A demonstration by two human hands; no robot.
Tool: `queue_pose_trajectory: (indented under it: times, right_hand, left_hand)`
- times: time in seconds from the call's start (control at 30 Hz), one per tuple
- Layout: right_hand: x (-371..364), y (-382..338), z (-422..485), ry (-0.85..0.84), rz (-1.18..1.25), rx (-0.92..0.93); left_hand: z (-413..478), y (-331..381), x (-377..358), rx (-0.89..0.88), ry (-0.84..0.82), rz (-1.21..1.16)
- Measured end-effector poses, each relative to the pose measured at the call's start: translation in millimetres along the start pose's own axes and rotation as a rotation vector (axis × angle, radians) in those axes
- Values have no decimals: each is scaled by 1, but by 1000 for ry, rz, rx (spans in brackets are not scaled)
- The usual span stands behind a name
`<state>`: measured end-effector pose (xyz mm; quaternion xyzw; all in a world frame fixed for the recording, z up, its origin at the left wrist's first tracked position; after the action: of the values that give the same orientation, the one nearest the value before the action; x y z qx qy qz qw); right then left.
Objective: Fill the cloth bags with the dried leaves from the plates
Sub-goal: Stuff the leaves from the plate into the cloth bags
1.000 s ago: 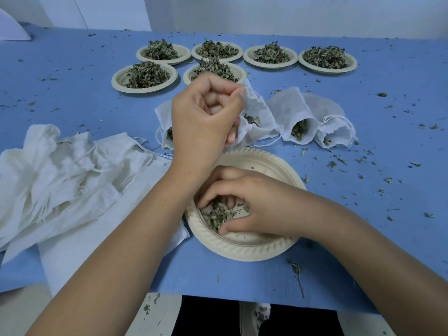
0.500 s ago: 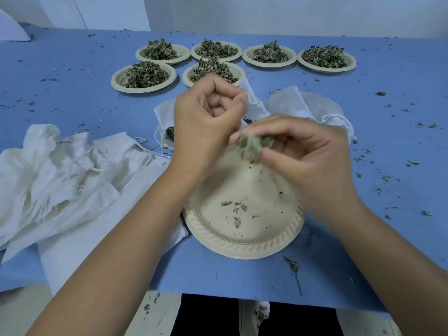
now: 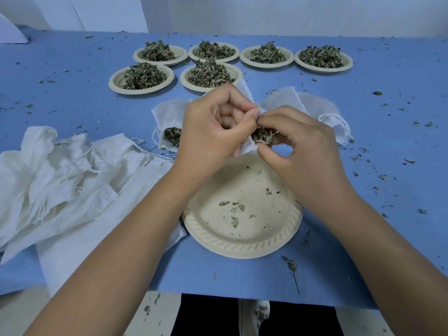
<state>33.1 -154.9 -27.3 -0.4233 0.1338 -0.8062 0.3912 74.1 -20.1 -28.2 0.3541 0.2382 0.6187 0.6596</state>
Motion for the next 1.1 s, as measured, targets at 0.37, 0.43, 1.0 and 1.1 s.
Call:
queue_pose_trajectory:
  times: [0.37,0.43,1.0,1.1]
  right_hand:
    - [-1,-3,-2,97,-25,116]
    - [-2,-1,-2,28,-70,139]
    - [-17,-5,-21,-975,413,-377]
    - [-16,-8,-18,-893,402,-312]
  left_hand:
    - [-3,2,-3,-49,-46,10]
    - [-3,3,-3,-41,-33,15]
    - [1,4,6,-4,176,18]
    - [2,3,6,3,181,17]
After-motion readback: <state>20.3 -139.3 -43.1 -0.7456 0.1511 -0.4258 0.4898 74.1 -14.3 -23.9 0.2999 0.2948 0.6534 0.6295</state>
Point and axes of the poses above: each hand's wrist, its own z-axis towards the middle knuckle, its own x-axis out of the back of the hand, y = z × x, the point moved 3 cm from there along z, towards the middle knuckle, and after that the axes turned 4 degrees about -x, right-handed, at the moved point
